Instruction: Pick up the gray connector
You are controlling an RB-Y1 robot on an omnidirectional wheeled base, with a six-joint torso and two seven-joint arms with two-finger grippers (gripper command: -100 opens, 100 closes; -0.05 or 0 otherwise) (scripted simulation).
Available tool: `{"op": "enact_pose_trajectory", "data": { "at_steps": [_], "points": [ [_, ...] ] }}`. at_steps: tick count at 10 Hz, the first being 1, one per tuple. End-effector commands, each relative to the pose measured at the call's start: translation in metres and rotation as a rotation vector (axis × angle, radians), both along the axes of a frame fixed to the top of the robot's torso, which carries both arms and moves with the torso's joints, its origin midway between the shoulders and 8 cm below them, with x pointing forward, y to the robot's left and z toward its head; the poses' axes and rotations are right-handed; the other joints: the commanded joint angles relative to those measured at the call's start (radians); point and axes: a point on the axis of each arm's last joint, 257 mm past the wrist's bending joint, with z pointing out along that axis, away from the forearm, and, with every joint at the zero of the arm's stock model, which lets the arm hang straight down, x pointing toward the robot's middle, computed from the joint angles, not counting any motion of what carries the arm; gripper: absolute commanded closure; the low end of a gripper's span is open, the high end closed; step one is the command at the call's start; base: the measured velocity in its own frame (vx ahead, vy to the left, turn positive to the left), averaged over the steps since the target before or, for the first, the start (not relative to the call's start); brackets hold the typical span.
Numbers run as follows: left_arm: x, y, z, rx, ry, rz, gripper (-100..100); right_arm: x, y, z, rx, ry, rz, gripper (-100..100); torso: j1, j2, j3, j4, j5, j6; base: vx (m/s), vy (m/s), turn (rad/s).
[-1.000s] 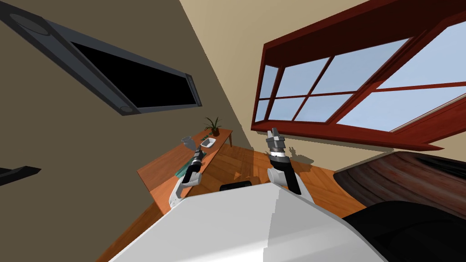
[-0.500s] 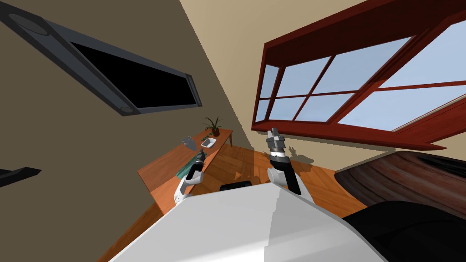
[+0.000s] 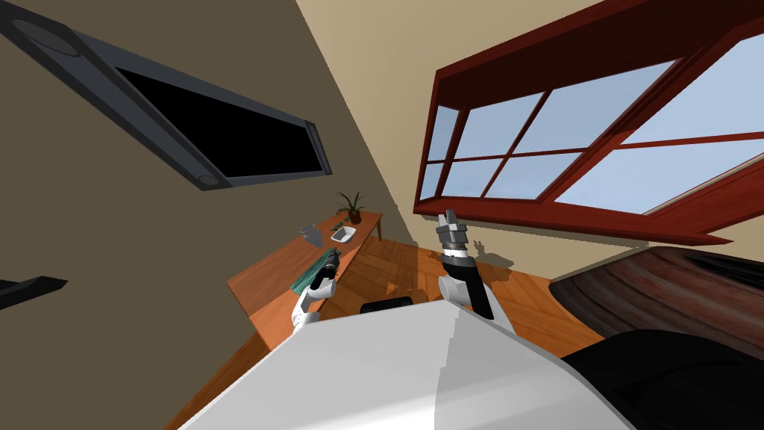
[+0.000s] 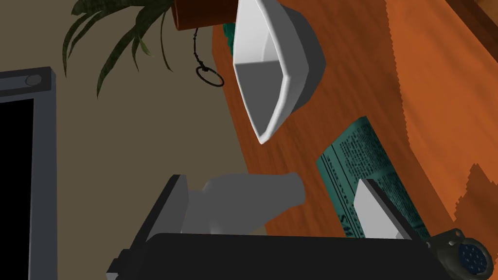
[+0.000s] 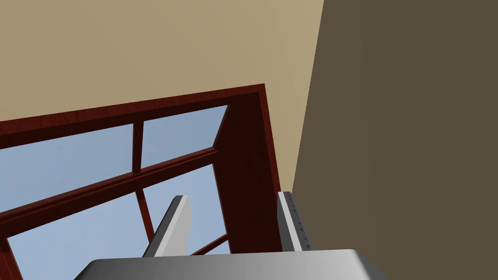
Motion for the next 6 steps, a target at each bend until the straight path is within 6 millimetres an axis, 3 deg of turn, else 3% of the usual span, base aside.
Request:
{"op": "enact_pose_trajectory", "data": {
  "at_steps": [1, 2, 5, 6],
  "points": [
    [0.002, 0.003, -0.019, -0.013, 0.065, 0.003, -100, 0.0, 0.0, 0.0, 0.0, 0.0, 0.0, 0, 0.0, 0.0, 0.0, 0.0, 0.0, 0.0, -0.002, 0.07, -0.01],
    [0.0, 0.004, -0.022, -0.014, 0.074, 0.004, -100, 0.0, 0.0, 0.0, 0.0, 0.0, 0.0, 0, 0.001, 0.0, 0.0, 0.0, 0.0, 0.0, -0.001, 0.054, -0.008],
    [-0.005, 0.006, -0.062, -0.038, 0.205, 0.008, -100, 0.0, 0.0, 0.0, 0.0, 0.0, 0.0, 0, 0.001, 0.0, 0.0, 0.0, 0.0, 0.0, 0.004, 0.072, -0.016],
    [-0.006, 0.006, -0.063, -0.038, 0.21, 0.008, -100, 0.0, 0.0, 0.0, 0.0, 0.0, 0.0, 0, 0.002, 0.0, 0.0, 0.0, 0.0, 0.0, 0.003, 0.064, -0.009]
  ]
}}
